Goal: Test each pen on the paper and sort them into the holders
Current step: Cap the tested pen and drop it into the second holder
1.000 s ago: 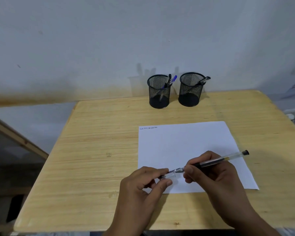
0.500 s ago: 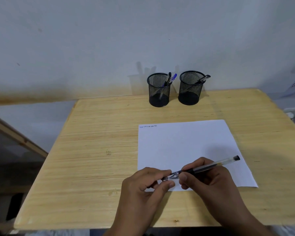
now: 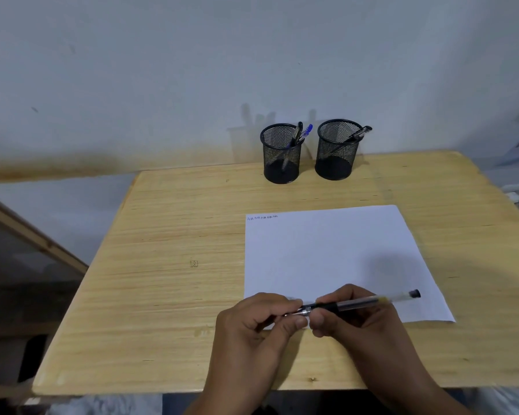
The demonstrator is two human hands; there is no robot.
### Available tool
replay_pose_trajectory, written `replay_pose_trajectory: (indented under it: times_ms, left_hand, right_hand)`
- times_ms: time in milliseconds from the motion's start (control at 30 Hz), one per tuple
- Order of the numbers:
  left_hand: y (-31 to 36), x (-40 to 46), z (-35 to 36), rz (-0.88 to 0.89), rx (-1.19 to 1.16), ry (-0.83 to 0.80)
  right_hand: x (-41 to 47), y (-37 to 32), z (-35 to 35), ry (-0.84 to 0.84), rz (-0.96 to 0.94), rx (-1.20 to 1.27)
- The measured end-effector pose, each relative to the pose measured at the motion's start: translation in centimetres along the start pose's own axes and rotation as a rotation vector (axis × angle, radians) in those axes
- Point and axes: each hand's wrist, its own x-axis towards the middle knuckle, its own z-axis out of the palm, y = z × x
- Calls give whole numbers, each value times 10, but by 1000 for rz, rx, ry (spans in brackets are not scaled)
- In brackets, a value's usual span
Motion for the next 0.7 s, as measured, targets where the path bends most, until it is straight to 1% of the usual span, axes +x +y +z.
replay_pose_trajectory:
  times_ms: [100,233,400,500,600,700]
  left_hand:
    - [14,6,7,6,-31,11]
    - [14,13,18,-69,-57,40]
    - [15,19,23,-109,-36,-11]
    - [20,33,29,-111,-4,-56]
    - [22,66,39,-126,37,-63]
    - [17,113,55,-115,182,-103]
  right_hand:
    - [-1,-11,-4,26,-23,18]
    - [8,-11,-1,126,-6,52]
    - [15,-15,3,252,-9,53]
    - [28,-25,-5,321,-63,-63]
    - [51,-51,-27,336,-148,-225]
    - [78,-79,-57,340,-166,-356]
